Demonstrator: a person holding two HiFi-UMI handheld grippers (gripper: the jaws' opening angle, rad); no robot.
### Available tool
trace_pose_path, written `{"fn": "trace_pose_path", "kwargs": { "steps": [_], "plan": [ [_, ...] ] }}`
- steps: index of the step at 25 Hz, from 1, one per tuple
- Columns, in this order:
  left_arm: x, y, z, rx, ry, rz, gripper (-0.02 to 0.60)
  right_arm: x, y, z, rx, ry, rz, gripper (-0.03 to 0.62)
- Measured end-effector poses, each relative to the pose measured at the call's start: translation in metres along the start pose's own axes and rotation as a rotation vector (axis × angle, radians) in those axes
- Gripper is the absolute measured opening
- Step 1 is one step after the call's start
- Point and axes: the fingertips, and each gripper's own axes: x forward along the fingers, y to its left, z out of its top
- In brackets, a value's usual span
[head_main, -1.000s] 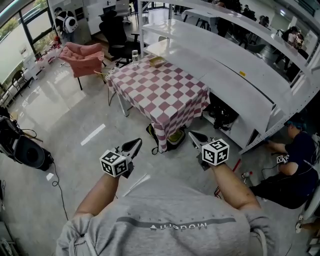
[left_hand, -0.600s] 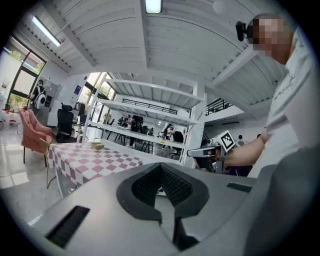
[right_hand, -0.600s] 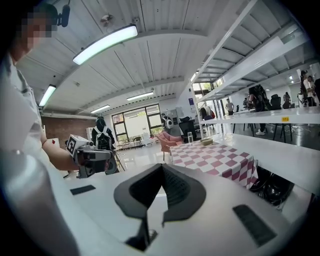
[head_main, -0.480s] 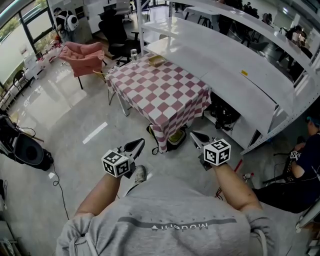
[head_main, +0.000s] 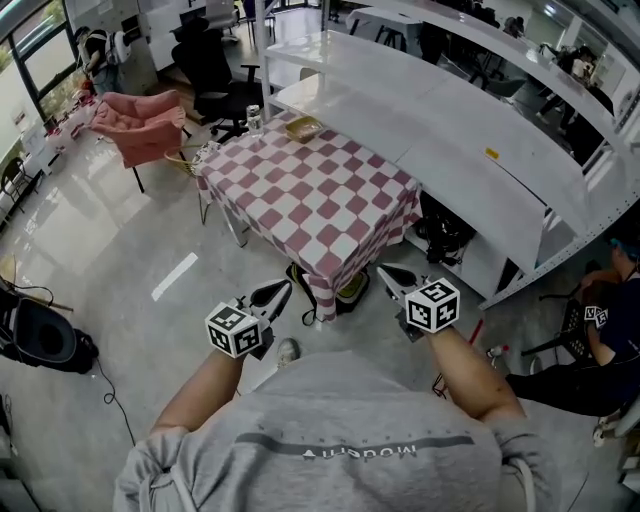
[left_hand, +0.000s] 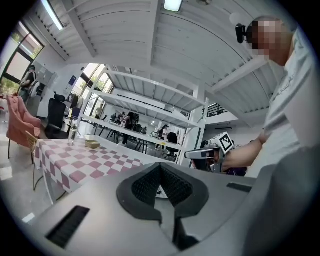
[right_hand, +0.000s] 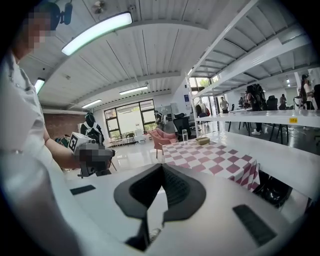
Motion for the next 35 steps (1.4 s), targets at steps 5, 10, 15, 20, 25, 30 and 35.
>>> {"fn": "trace_pose_path", "kwargs": {
  "steps": [5,10,15,20,25,30,35],
  "plan": [
    [0.020,0.058,0.026,0.027,0.029,-0.075,0.014,0.057,-0.011,0.026,0.034,-0.012,-0.043,0.025],
    [0.037,0.117,0.050,0.038,0.045,-0.127,0.014,0.109,-0.021,0.053,0.045,-0.021,-0.077,0.025],
    [0.049,0.155,0.067,0.034,0.057,-0.178,0.014,0.144,-0.030,0.072,0.064,-0.021,-0.115,0.025],
    [0.056,0.190,0.077,0.032,0.057,-0.197,0.014,0.173,-0.038,0.087,0.067,-0.022,-0.139,0.025],
    [0.065,0.213,0.083,0.028,0.061,-0.202,0.014,0.193,-0.049,0.096,0.069,-0.015,-0.146,0.025],
    [0.079,0.226,0.084,0.023,0.062,-0.196,0.014,0.204,-0.064,0.095,0.076,-0.003,-0.140,0.025],
    [0.096,0.232,0.081,0.012,0.094,-0.174,0.014,0.209,-0.084,0.094,0.090,0.002,-0.115,0.025]
  ]
}}
